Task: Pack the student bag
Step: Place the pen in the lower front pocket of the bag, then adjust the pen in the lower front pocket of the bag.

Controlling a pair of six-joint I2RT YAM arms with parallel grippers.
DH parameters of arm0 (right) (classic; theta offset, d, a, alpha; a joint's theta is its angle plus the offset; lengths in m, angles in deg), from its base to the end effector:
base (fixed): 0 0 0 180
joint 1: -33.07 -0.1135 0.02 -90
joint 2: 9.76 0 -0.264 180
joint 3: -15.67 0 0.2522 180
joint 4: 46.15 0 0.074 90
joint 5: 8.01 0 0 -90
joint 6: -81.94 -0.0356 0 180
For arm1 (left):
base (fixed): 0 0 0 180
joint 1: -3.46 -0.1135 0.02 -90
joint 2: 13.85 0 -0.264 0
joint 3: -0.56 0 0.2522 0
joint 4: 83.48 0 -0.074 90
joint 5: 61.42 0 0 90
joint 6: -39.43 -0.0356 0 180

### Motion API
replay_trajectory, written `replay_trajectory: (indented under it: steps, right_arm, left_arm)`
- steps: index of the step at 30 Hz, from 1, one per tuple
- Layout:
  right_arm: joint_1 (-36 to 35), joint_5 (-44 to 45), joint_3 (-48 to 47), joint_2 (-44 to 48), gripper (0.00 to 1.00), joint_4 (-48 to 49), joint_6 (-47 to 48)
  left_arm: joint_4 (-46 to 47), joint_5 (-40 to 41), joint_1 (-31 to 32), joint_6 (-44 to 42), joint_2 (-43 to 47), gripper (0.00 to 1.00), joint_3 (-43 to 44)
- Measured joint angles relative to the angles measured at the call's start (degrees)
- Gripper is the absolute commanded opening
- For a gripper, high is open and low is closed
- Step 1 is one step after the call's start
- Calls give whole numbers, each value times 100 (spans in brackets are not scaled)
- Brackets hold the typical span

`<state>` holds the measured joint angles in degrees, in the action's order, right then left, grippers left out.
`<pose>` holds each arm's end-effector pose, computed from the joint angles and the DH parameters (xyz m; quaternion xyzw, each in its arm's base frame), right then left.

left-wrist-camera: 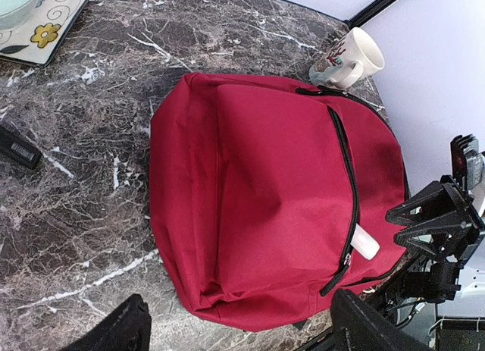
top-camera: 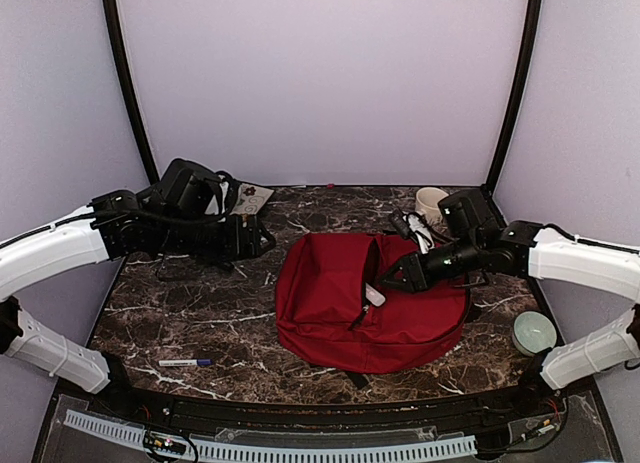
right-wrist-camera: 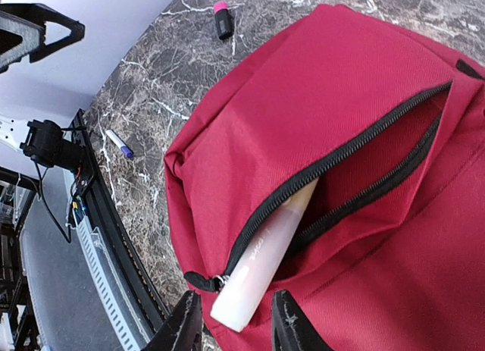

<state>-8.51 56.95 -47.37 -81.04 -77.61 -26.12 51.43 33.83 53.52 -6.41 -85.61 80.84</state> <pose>0.1894 0.1882 0.2595 -0.2703 0.8463 0.3766 0.2624 0.1788 -0.2085 0.3364 0.0254 0.8922 -0.3012 0.3356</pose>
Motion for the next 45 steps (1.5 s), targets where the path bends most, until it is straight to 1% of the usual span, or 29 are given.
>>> replay_trajectory:
  steps: [3,7,11,17,26,31,39,45]
  right_arm:
    - [-2,0,20,96,23,-229,50]
    - [-4,-11,184,378,11,-490,151]
    - [-4,-127,393,640,4,-625,199]
    - [-7,-345,625,612,3,-623,238]
    - [-83,-588,625,94,1,-345,264]
    - [-92,-608,396,-391,0,-195,289]
    - [-92,-632,-229,-1204,0,85,278]
    - [-92,-632,-374,-1329,2,39,293]
  left_arm:
    - [-2,22,0,0,92,85,-28]
    - [-2,39,0,0,120,84,-31]
    - [-2,37,0,0,118,84,-35]
    - [-2,33,0,-4,50,84,-35]
    - [-9,42,0,-4,11,84,-35]
    - [-28,66,0,-2,11,84,-35]
    - [-59,107,0,9,11,84,-35]
    - [-125,127,0,72,11,84,-35]
